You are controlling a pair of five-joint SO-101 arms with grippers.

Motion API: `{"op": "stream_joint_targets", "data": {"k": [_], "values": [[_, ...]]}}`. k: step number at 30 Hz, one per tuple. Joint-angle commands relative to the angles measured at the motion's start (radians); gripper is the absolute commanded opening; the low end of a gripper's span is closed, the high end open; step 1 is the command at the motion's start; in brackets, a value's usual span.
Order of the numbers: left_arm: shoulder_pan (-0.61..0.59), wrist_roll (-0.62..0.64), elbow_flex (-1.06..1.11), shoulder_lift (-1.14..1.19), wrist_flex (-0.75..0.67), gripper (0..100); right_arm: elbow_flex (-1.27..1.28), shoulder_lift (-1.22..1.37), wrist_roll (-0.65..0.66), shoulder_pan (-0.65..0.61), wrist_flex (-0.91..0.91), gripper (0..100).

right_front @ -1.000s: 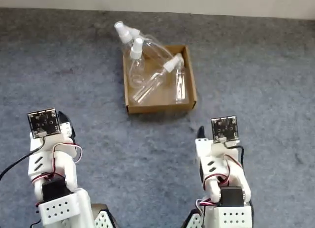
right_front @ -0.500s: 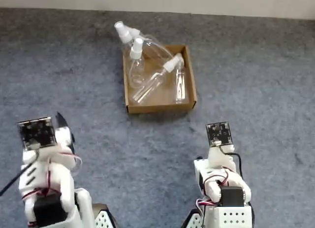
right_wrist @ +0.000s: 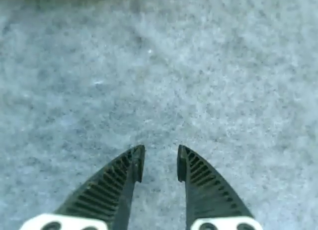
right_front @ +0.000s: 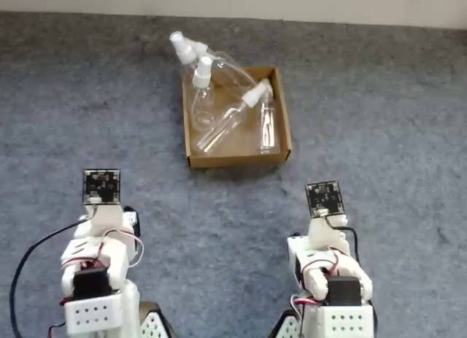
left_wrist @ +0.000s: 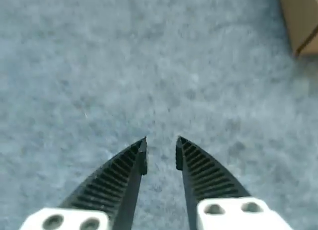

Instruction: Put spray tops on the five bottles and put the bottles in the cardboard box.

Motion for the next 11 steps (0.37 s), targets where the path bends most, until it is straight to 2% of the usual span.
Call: {"op": "stream_joint_targets", "data": {"k": [1, 6, 11], "values": [[-0.018, -0.008, 0.024, 0.002, 0.061, 7, 0.156, -0.012, 0.008, 0.007, 0.007, 7.7], [-0.024, -0.008, 0.022, 0.002, 0.17, 7, 0.156, -0.012, 0.008, 0.007, 0.007, 7.7], [-0.024, -0.008, 0.022, 0.001, 0.176, 7, 0.156, -0.012, 0.008, 0.007, 0.007, 7.7]]}}
